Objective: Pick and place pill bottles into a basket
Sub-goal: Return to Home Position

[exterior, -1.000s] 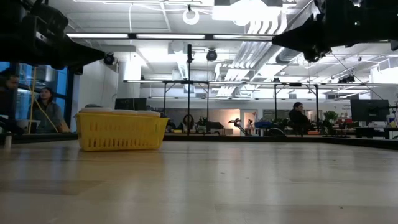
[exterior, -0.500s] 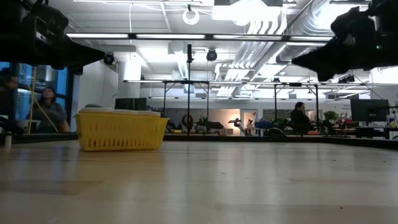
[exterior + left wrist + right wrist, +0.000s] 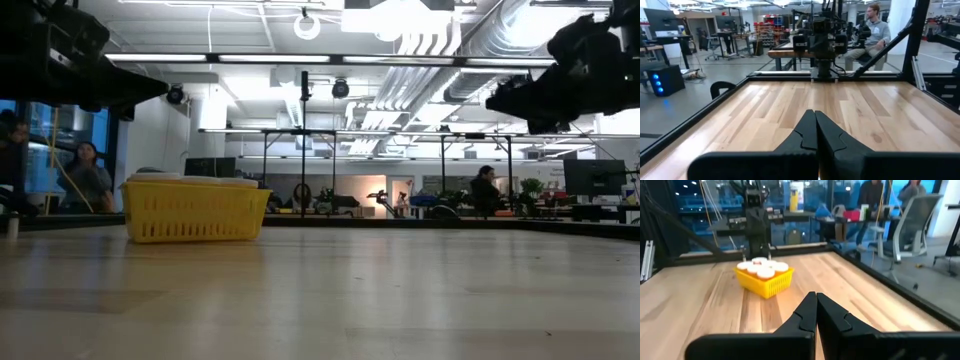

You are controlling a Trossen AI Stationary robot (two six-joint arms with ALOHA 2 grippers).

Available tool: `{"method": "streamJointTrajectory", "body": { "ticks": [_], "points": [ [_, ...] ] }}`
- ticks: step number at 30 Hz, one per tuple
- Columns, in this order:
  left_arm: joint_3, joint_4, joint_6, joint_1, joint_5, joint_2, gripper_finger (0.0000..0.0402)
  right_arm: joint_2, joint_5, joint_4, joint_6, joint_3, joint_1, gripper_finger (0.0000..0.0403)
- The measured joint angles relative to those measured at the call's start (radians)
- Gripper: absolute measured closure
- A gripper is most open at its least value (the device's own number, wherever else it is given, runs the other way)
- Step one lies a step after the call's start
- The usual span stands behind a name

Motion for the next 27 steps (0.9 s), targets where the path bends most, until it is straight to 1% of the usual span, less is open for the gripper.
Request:
{"method": "streamJointTrajectory", "body": {
  "ticks": [4, 7, 10, 16, 22, 27],
  "points": [
    [0.000, -0.002, -0.001, 0.000, 0.015, 0.000, 0.0379, -0.077, 0.000, -0.082, 0.033, 0.001, 0.000, 0.0403],
    [0.000, -0.006, -0.025, 0.000, 0.034, 0.000, 0.0379, -0.118, -0.054, -0.097, 0.046, 0.003, 0.000, 0.0403],
    [0.000, -0.006, -0.025, 0.000, 0.034, 0.000, 0.0379, -0.148, -0.054, -0.098, 0.049, 0.003, 0.000, 0.0403],
    [0.000, -0.005, -0.023, 0.000, 0.043, 0.000, 0.0379, -0.154, -0.076, -0.103, 0.045, 0.003, 0.000, 0.0403],
    [0.000, -0.005, -0.022, 0.000, 0.042, 0.000, 0.0362, -0.154, -0.076, -0.104, 0.027, 0.003, 0.000, 0.0403],
    [0.000, -0.004, 0.002, 0.000, 0.042, 0.000, 0.0372, -0.154, -0.075, -0.105, 0.027, 0.003, 0.000, 0.0403]
  ]
}}
